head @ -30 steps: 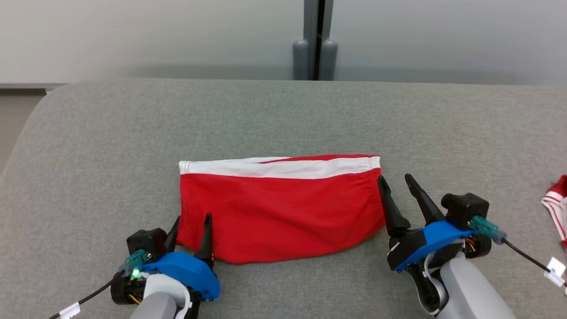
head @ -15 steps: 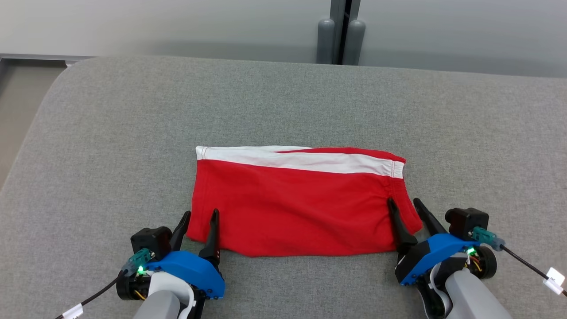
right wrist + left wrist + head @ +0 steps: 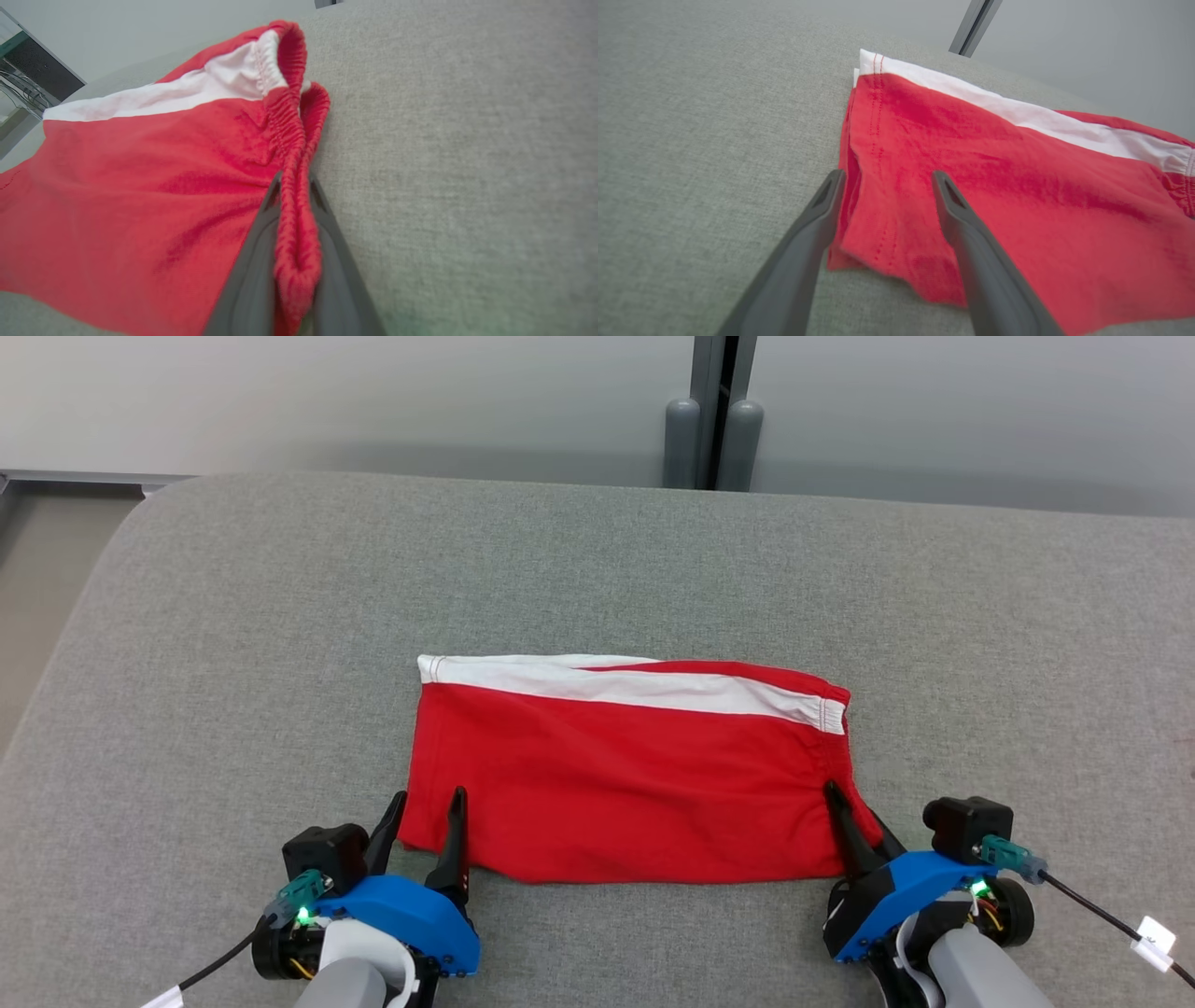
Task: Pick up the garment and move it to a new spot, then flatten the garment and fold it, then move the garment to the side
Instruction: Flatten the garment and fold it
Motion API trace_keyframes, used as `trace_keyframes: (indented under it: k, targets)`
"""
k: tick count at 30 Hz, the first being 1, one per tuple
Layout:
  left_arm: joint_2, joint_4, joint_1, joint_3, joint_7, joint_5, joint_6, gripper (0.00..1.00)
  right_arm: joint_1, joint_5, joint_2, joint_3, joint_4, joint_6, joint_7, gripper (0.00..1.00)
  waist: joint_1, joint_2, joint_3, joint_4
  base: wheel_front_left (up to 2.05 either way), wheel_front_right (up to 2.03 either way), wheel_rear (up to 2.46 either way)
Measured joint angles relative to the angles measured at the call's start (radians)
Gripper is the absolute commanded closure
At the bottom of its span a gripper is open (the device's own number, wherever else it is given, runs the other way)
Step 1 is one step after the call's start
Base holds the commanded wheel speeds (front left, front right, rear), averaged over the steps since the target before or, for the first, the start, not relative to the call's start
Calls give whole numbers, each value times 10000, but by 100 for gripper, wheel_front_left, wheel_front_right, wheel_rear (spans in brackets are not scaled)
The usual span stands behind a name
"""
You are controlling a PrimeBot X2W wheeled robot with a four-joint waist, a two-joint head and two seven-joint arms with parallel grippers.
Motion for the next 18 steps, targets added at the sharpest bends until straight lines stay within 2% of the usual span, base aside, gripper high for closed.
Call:
trace_keyframes:
  k: [12,15,18]
  targets:
    - [-35,-201,341,-125,0,-10,-38,0,642,-439,-88,-1887,-1191,-2,44,100,1,0,-384,-521,0,0,0]
    - [-50,-196,392,-184,0,-31,-38,0,621,-476,-94,-1701,-1540,-4,44,100,0,0,-492,-649,0,0,0]
    - [-52,-234,408,-253,0,-219,-38,0,441,-217,-58,-1080,-1965,-4,44,100,1,0,-600,-631,0,0,0]
